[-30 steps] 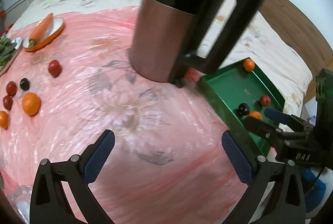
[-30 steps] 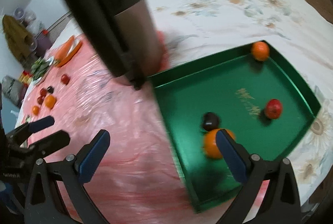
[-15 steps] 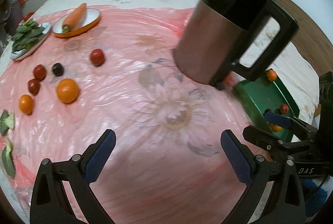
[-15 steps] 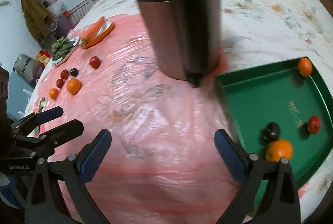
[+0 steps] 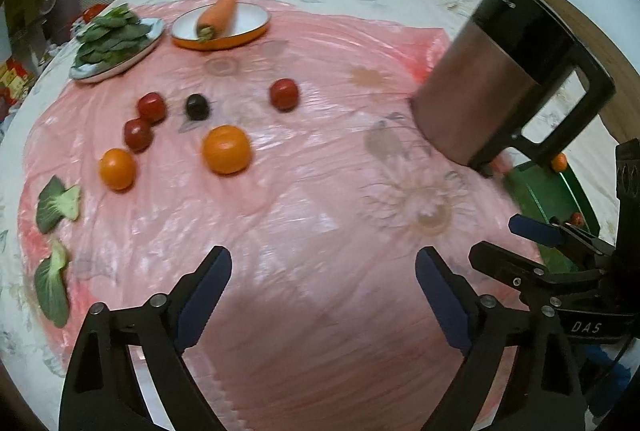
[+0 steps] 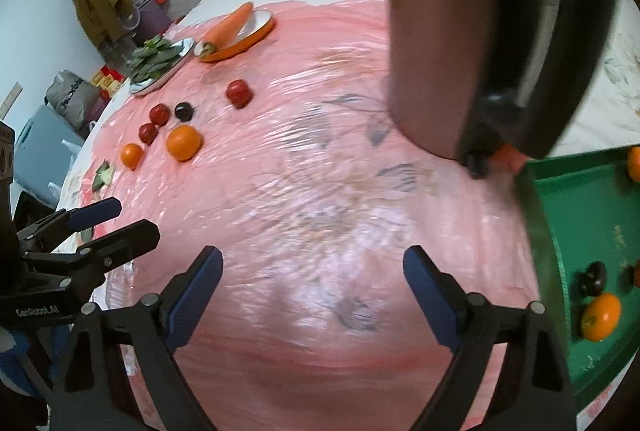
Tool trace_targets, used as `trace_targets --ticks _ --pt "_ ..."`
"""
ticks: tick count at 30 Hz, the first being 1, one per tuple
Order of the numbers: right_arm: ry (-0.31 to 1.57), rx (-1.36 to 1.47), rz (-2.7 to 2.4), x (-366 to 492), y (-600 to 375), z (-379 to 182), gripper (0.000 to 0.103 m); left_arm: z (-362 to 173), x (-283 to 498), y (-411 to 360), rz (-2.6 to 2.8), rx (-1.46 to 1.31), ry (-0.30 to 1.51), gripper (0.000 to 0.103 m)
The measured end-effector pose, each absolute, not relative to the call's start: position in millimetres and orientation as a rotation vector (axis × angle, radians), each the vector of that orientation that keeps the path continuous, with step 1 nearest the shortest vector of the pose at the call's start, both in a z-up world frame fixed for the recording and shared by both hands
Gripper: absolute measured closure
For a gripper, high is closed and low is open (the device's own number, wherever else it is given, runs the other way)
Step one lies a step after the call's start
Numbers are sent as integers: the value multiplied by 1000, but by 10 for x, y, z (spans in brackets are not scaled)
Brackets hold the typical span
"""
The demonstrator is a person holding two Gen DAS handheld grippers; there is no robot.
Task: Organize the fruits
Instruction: 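Move both open tools back from the green tray toward the remaining fruit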
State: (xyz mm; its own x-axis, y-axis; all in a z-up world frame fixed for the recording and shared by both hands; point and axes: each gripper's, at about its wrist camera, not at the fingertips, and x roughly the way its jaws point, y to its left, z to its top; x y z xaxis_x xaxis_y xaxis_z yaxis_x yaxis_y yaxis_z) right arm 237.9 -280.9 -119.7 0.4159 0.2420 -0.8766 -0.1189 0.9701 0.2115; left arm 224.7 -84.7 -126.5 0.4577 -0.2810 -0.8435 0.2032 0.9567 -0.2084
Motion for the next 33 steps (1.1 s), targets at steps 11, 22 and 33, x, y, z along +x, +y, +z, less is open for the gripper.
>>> trace_targets --ticks 11,22,33 --pt "1127 99 302 2558 -2429 -1280 0 -1295 2311 -376 -221 -94 1063 24" --pt "1132 72 378 2716 -2116 -1369 0 -1355 2468 55 -136 -109 1062 34" --pt "1123 31 449 2837 -1821 -1415 0 -1392 2697 394 -95 -104 1048 39"
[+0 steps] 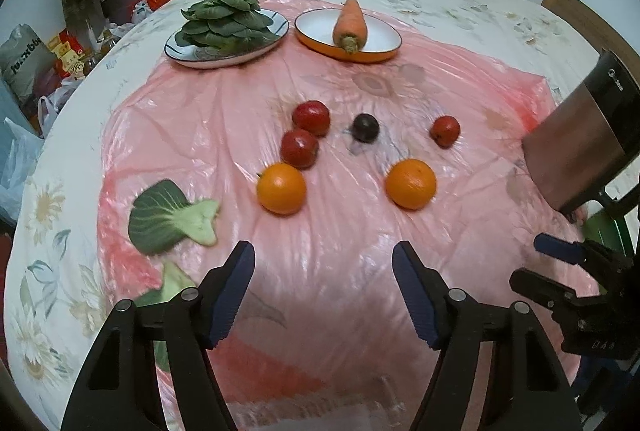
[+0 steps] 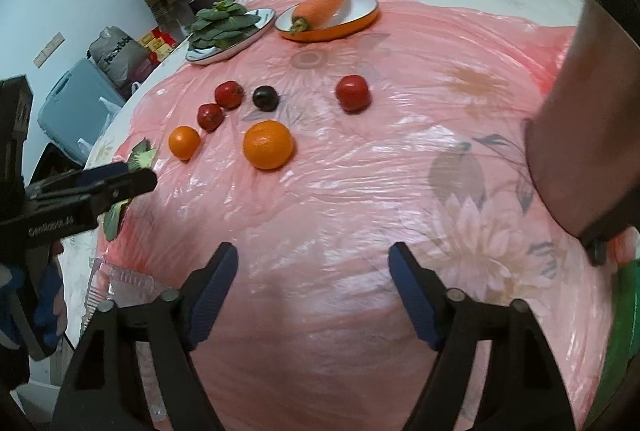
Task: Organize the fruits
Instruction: 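Move both open tools back from the green tray toward the remaining fruit, then grasp a tangerine with the left gripper while the right gripper grasps another tangerine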
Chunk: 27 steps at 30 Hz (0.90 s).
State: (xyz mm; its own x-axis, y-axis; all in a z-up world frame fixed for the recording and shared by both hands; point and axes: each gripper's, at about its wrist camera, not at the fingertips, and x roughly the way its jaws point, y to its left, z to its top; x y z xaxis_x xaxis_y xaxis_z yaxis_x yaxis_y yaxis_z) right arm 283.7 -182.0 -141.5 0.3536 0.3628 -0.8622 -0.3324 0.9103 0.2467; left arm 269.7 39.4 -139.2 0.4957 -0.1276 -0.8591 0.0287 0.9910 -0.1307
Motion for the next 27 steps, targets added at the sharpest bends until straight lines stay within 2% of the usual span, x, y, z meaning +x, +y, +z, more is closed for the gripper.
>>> trace_targets --ticks 4,18,22,27 --pt "1121 37 472 2888 -1712 -1443 0 -1382 2811 475 -103 -97 1039 43" --pt "1076 29 520 3134 -1317 -1482 0 -1546 3214 703 -146 -110 1054 48" --pt "1068 11 508 3242 -1239 -1522 8 -1652 3270 696 -152 -104 1076 51" --pt "1058 8 489 3400 -1194 -1569 10 -1740 3304 672 -149 -92 1087 51"
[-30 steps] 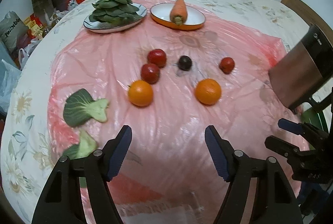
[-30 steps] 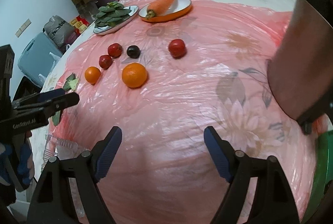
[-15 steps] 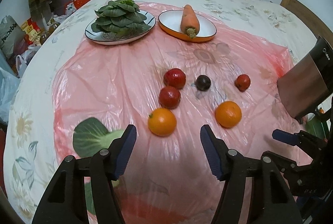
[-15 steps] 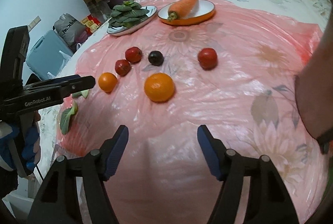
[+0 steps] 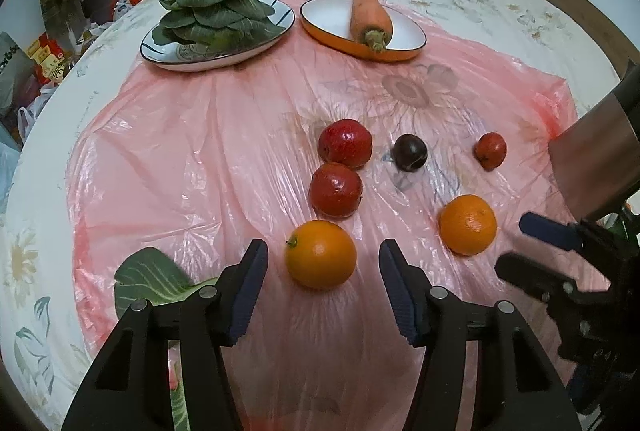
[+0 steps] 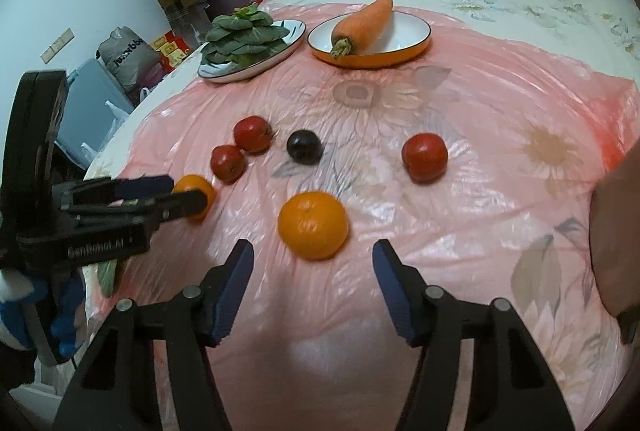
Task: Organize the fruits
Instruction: 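Grasp a tangerine with the left gripper while the right gripper grasps another tangerine, then carry the tangerine with the left tool while the right tool carries its tangerine over the green tray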
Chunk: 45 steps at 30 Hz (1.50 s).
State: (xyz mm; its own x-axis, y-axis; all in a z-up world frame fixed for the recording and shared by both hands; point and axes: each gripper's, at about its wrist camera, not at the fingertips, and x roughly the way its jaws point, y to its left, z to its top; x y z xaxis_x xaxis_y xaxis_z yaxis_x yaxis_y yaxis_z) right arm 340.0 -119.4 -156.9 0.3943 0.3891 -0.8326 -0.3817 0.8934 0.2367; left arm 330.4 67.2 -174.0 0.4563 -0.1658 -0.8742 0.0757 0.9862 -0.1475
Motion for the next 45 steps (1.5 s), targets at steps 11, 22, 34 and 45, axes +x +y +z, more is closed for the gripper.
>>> trace_targets --ticks 11,22,34,45 --pt "1070 -31 493 3592 -1062 -1751 17 -1880 3343 656 -146 -87 1110 55" --pt "1098 -72 505 3637 -961 -1889 40 -1934 3363 681 -137 -70 1116 66" --pt "1109 -52 522 3675 -984 -1893 46 -1932 3338 688 -143 -59 1106 70" --pt "1106 68 543 3706 -1111 -1866 47 -1850 3295 749 -132 -81 1087 70"
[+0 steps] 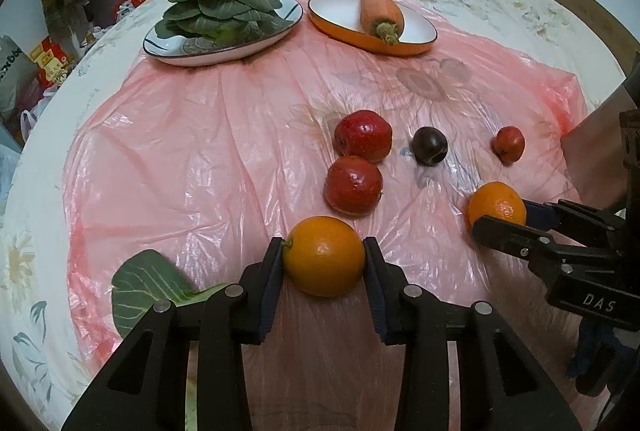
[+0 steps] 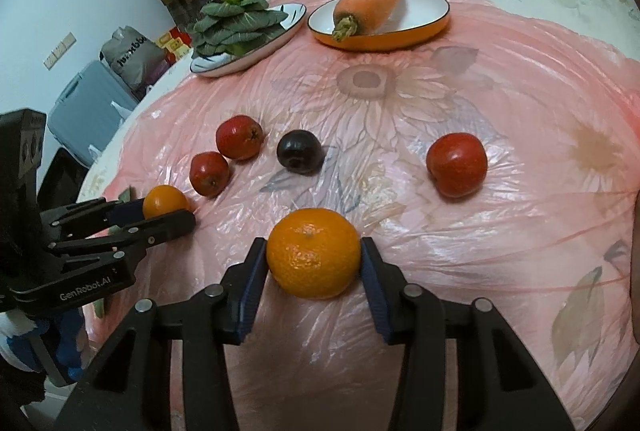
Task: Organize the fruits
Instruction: 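Carry the tangerine with the left tool while the right tool carries its tangerine over the green tray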
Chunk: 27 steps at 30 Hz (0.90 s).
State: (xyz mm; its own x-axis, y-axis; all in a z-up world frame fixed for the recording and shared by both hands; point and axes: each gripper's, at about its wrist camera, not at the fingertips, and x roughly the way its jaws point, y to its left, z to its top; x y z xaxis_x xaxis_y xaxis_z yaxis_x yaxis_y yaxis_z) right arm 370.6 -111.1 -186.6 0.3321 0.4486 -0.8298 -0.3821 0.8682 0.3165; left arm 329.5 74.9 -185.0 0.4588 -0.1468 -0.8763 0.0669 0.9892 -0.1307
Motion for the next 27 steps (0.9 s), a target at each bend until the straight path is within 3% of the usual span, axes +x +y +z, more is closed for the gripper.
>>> trace_targets --ticks 27 --pt "1053 132 470 3383 -1694 -1485 47 -1503 3143 525 -143 -91 1040 70"
